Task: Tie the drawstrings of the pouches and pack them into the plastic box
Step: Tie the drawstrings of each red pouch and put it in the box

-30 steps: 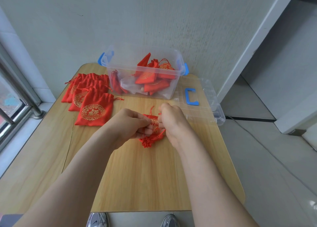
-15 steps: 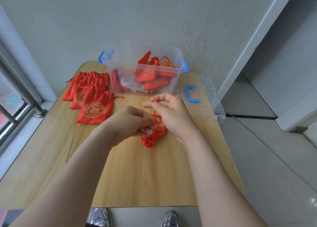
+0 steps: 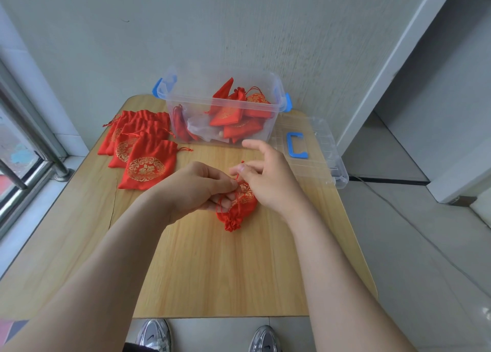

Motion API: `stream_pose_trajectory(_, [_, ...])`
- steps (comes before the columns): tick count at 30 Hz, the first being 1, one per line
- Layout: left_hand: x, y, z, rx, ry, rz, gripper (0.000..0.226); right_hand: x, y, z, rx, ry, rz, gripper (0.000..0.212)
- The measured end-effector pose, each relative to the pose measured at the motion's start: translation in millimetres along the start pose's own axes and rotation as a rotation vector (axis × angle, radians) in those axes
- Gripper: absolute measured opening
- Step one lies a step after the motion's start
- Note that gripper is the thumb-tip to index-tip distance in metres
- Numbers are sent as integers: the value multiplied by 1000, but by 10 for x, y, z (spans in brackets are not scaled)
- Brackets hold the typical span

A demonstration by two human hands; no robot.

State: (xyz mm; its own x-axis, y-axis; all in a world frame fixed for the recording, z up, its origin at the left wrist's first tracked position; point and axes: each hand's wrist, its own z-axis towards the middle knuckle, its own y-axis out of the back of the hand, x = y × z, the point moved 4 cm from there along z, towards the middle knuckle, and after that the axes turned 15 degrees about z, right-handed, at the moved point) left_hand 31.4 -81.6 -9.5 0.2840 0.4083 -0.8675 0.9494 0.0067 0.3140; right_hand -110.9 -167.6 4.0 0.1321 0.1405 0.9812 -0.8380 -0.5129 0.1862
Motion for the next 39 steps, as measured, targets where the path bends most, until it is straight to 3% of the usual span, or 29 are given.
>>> stream_pose_trajectory(3, [-6, 1, 3, -8, 23, -8, 23, -8, 9, 3, -27, 42, -89, 47])
stream_pose_trajectory(9, [-22, 13, 13, -61, 38, -26, 18, 57, 41, -24, 40, 112, -133, 27])
stream_pose_trajectory(17, [5, 50, 30, -77, 47, 26, 17, 80, 33, -27, -41, 206, -283, 22])
stream_pose_trajectory(24, [23, 34, 31, -75, 56, 11, 20, 138, -45, -116, 82, 145, -309, 26])
stream_pose_trajectory(32, [20, 34, 65, -101, 52, -71, 17, 154, -89, -84, 53, 242, -444, 20])
stream_pose_trajectory(39, [16, 30, 70, -99, 57, -167, 23, 87, -103, -54, 53, 206, -600, 13])
